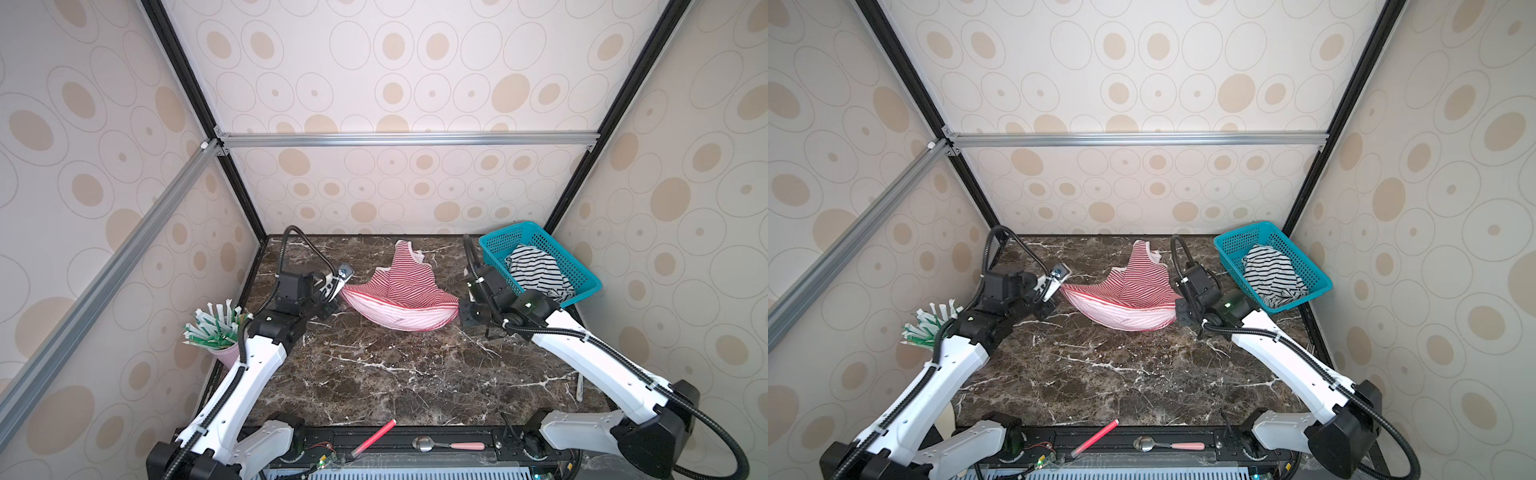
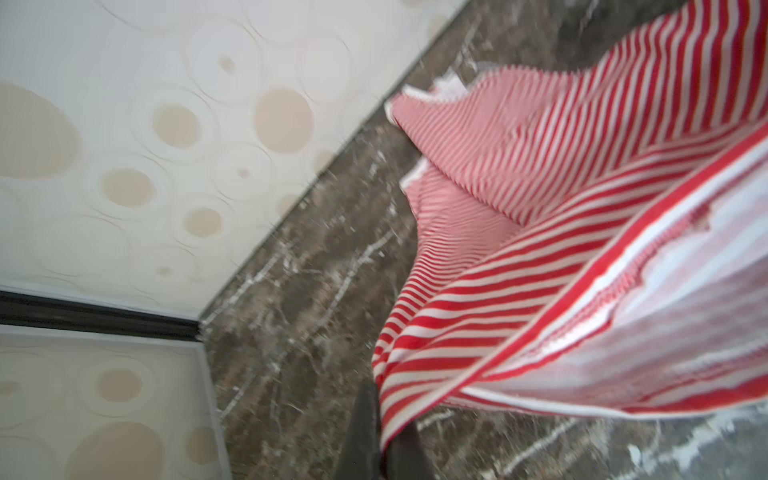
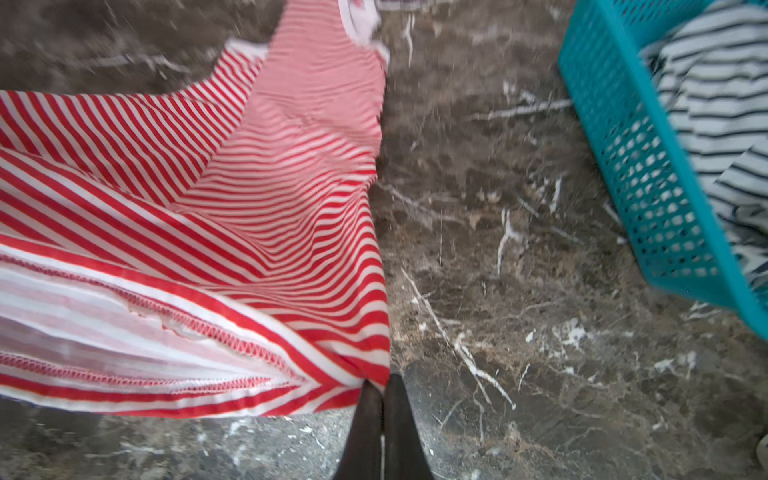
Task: Fold and stack the tank tops
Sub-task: 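Lift the hem with both grippers and raise the top off the table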
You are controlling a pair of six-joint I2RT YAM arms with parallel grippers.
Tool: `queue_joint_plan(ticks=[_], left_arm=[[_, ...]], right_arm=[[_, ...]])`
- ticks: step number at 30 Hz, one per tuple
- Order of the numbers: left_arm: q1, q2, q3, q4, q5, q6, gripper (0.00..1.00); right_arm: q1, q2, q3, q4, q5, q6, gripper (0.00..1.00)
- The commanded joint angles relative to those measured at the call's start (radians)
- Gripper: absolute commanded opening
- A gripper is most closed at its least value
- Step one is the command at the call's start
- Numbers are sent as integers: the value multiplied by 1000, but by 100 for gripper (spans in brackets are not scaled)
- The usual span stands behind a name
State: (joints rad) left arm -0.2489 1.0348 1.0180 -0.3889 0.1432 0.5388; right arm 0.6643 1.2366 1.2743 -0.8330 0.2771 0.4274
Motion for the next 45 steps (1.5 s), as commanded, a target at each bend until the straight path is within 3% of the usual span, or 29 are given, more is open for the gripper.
queue_joint_plan(ticks=[1, 5, 10, 16, 20, 24, 27, 33, 37, 41, 45], left_arm=[[10, -35, 145, -67, -7, -83, 0], [10, -49, 309, -136, -5, -126, 0], [10, -28, 570, -286, 38, -206, 0], [10, 8, 831, -414, 57, -251, 0], [9, 23, 870, -419, 43, -259, 0], [10, 43, 803, -360, 12, -247, 0], [10, 90, 753, -291, -7, -234, 0], [11, 273, 745, -112, -63, -195, 0], [32, 463, 855, -17, -95, -206, 0], [101, 625, 1072, 8, -78, -296, 0], [137, 633, 1108, 63, -47, -346, 0]], right_arm=[[30, -56, 151, -92, 45, -38, 0], [63, -95, 302, -124, 38, -65, 0], [70, -116, 447, -114, -141, -79, 0], [75, -95, 642, -167, -171, -105, 0], [75, -47, 732, -217, -130, -122, 0], [65, 21, 778, -245, -77, -153, 0], [-7, 97, 822, -252, -128, -171, 0], [-287, 281, 910, -190, -377, -173, 0], [-410, 467, 1158, -212, -523, -164, 0], [-479, 626, 1425, -204, -645, -124, 0], [-516, 647, 1454, -106, -721, -76, 0]])
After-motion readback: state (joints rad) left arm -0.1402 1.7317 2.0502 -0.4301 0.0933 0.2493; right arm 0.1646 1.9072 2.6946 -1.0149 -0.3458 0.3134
